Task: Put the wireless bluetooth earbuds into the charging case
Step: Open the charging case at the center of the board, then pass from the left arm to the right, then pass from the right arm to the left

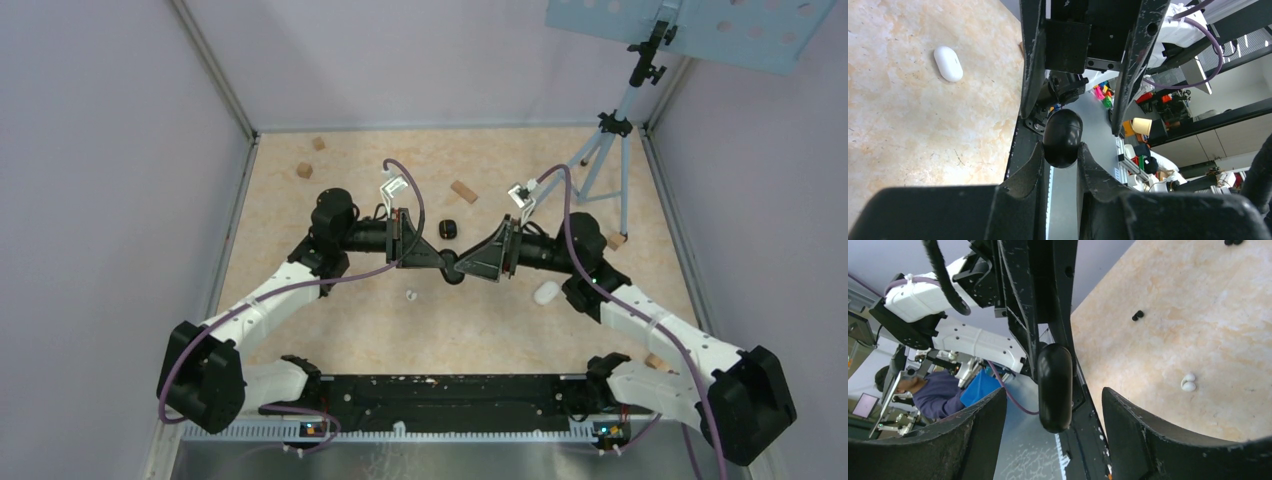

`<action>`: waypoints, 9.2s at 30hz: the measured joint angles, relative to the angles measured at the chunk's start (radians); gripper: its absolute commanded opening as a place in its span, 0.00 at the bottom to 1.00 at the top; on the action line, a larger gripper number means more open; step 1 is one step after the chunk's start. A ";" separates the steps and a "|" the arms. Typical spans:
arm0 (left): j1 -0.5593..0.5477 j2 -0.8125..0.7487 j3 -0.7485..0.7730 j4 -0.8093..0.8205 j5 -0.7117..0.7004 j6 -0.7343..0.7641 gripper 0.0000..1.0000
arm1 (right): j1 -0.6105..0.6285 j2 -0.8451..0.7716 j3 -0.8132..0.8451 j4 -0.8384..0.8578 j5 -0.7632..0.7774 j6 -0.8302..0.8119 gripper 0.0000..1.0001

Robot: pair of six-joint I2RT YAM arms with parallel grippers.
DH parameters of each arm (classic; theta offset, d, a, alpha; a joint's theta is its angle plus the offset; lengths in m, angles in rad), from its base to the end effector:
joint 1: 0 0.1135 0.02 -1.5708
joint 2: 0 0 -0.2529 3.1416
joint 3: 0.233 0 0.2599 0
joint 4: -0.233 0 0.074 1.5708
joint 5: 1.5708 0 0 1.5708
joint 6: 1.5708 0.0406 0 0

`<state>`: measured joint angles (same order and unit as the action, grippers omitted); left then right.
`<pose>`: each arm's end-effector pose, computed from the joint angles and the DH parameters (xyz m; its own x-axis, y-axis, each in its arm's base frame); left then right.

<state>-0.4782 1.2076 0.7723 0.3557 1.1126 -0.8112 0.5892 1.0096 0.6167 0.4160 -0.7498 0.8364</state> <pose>0.2287 -0.1595 0.2904 -0.7718 0.0388 -0.6347 0.6356 0.0137 -0.7719 0.1889 0.1595 0.2886 -0.7094 0.1792 -0.6816 -0.6664 0.1445 0.7315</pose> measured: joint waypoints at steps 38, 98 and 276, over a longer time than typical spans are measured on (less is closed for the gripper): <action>0.002 -0.042 0.015 -0.066 0.103 0.082 0.00 | -0.090 0.110 -0.094 0.517 -0.255 0.340 0.63; 0.003 -0.052 0.065 -0.157 0.342 0.273 0.00 | 0.021 0.472 -0.075 1.083 -0.439 0.765 0.54; 0.037 0.211 -0.098 0.065 -0.115 -0.118 0.13 | -0.011 0.303 -0.250 0.622 0.100 0.378 0.45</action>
<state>-0.4416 1.4189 0.6746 0.4210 0.9977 -0.9295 0.5785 1.3125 0.3668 1.0382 -0.6495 1.2148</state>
